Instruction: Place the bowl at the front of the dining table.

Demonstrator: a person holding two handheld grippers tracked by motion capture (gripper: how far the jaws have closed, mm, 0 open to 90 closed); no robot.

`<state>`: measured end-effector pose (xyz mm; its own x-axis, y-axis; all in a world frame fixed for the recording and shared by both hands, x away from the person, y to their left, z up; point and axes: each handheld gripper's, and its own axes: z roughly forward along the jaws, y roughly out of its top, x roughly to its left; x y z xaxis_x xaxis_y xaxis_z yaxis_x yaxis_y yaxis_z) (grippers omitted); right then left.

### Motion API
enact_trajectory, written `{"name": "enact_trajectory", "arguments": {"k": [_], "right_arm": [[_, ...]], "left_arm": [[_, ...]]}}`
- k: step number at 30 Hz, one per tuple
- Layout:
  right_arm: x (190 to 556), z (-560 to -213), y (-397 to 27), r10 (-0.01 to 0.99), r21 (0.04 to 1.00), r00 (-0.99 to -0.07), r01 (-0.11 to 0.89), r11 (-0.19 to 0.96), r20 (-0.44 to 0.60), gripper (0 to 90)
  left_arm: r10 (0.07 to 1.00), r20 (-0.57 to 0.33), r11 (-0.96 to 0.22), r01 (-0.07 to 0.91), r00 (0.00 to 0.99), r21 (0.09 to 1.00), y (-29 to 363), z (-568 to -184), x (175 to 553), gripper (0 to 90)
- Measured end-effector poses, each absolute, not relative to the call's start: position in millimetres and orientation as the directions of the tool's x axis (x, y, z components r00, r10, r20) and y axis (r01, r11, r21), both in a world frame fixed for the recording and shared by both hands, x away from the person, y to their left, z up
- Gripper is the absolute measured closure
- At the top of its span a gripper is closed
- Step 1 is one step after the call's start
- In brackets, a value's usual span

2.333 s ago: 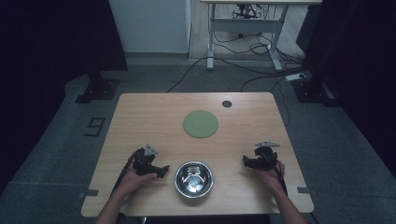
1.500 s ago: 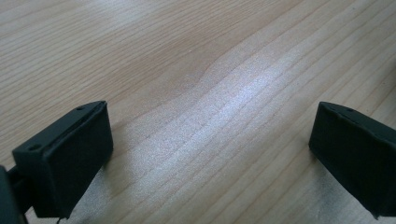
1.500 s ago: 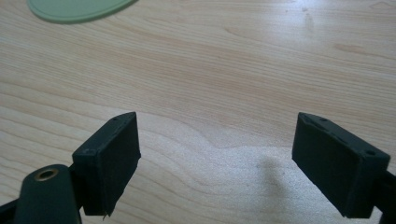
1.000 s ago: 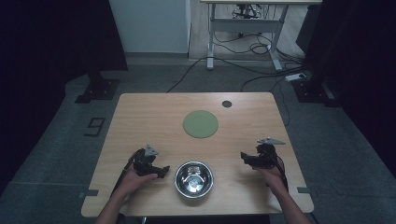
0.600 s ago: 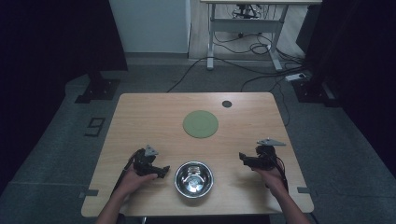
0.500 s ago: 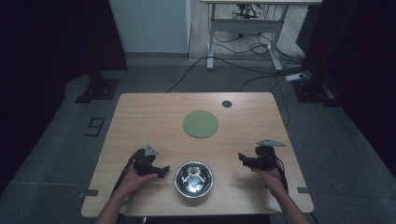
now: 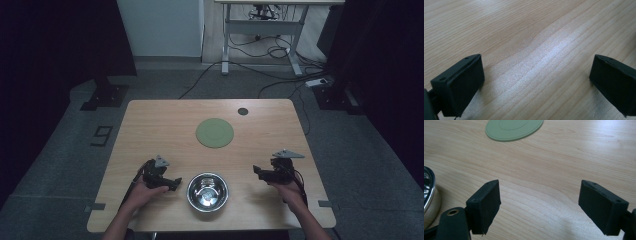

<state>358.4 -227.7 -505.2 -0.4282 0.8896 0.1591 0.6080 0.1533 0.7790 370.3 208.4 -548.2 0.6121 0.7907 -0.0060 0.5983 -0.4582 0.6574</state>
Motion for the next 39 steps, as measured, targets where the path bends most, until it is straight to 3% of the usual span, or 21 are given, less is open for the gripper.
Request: {"name": "enact_trajectory", "arguments": {"k": [39], "right_arm": [[342,-499,-192,0.825,0.785,-0.540,0.578,0.223,0.164,18.4]], "left_arm": [[0.785,-0.006,-0.463,0.593,0.619,0.659,207,-548,370,0.0]]}}
